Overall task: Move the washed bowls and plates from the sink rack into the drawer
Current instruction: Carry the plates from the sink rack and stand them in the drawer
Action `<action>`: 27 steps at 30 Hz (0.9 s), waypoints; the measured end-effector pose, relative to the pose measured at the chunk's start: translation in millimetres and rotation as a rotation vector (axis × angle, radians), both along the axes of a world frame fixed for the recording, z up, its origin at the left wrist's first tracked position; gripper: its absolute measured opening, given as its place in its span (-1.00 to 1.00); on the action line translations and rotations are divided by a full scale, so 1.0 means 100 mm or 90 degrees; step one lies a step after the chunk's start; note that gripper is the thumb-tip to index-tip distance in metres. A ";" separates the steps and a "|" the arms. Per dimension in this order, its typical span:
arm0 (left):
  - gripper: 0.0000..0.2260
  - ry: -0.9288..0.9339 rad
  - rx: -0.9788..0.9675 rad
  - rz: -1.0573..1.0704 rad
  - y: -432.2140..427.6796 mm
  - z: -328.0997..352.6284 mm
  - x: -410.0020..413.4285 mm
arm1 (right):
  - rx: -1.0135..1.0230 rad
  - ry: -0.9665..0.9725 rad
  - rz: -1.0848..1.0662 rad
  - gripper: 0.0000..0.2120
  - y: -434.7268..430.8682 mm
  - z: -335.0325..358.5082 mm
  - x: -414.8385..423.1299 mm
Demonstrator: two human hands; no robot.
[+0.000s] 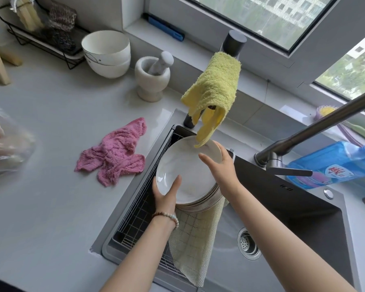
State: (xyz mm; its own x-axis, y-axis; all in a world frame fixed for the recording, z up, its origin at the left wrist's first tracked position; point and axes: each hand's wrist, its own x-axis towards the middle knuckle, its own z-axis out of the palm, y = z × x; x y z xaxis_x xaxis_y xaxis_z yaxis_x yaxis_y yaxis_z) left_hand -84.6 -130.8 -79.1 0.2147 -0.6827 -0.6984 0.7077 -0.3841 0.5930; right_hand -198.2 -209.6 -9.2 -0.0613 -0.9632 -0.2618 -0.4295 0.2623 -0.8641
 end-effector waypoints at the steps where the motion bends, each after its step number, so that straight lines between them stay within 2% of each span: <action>1: 0.12 0.002 -0.009 0.006 0.01 0.00 0.00 | 0.001 -0.008 -0.004 -0.36 0.01 0.01 0.00; 4: 0.12 -0.012 -0.036 0.015 0.04 0.07 0.00 | 0.006 -0.043 -0.031 -0.35 0.06 0.06 -0.02; 8: -0.04 -0.042 -0.083 0.029 0.15 0.21 -0.02 | -0.007 -0.108 -0.063 -0.40 0.22 0.21 -0.09; 12: -0.03 -0.057 -0.124 0.030 0.38 0.35 0.04 | 0.004 -0.176 -0.064 -0.49 0.54 0.42 -0.14; 15: -0.06 -0.082 -0.135 0.041 0.60 0.47 0.09 | 0.021 -0.244 -0.057 -0.38 0.86 0.52 -0.16; 21: -0.34 -0.266 -0.172 0.089 1.14 0.85 0.24 | 0.081 -0.331 0.000 -0.25 1.45 0.64 -0.14; 24: -0.43 -0.377 -0.168 0.120 1.57 1.00 0.38 | 0.086 -0.322 0.107 -0.14 1.77 0.69 -0.08; 27: -0.47 -0.464 -0.161 0.146 2.13 1.08 0.54 | 0.132 -0.343 0.234 -0.18 2.23 0.70 -0.02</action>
